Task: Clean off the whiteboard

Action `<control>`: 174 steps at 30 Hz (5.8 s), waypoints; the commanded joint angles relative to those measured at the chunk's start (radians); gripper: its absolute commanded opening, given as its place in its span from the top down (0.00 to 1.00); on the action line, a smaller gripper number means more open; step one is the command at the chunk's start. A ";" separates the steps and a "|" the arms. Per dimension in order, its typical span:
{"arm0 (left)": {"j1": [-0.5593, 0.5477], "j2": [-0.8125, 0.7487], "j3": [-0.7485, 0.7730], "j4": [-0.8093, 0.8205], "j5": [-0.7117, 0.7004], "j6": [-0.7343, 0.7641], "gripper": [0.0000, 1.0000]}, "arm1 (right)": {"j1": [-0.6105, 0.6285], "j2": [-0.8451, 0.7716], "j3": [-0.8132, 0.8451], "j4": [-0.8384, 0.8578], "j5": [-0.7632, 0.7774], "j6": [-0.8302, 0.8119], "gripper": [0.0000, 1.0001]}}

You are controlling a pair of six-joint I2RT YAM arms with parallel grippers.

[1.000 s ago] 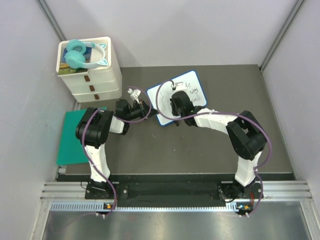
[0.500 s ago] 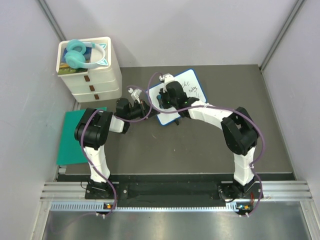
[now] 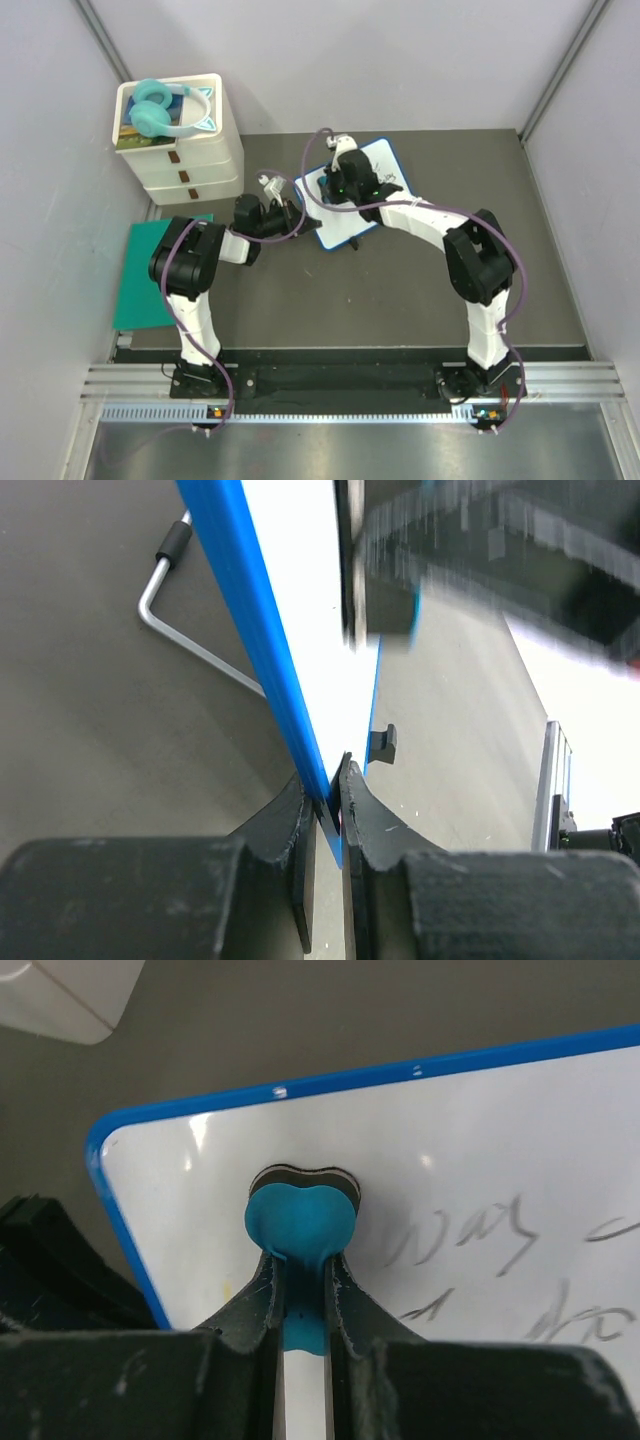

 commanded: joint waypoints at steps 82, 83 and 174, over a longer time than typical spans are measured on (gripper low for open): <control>-0.093 -0.079 0.022 -0.194 0.105 0.194 1.00 | -0.196 0.101 0.087 -0.233 -0.100 0.037 1.00; -0.093 -0.079 0.022 -0.196 0.102 0.197 1.00 | -0.230 0.104 0.098 -0.233 -0.079 0.040 1.00; -0.103 -0.107 0.020 -0.237 0.105 0.229 1.00 | -0.353 0.142 0.237 -0.221 -0.203 0.245 1.00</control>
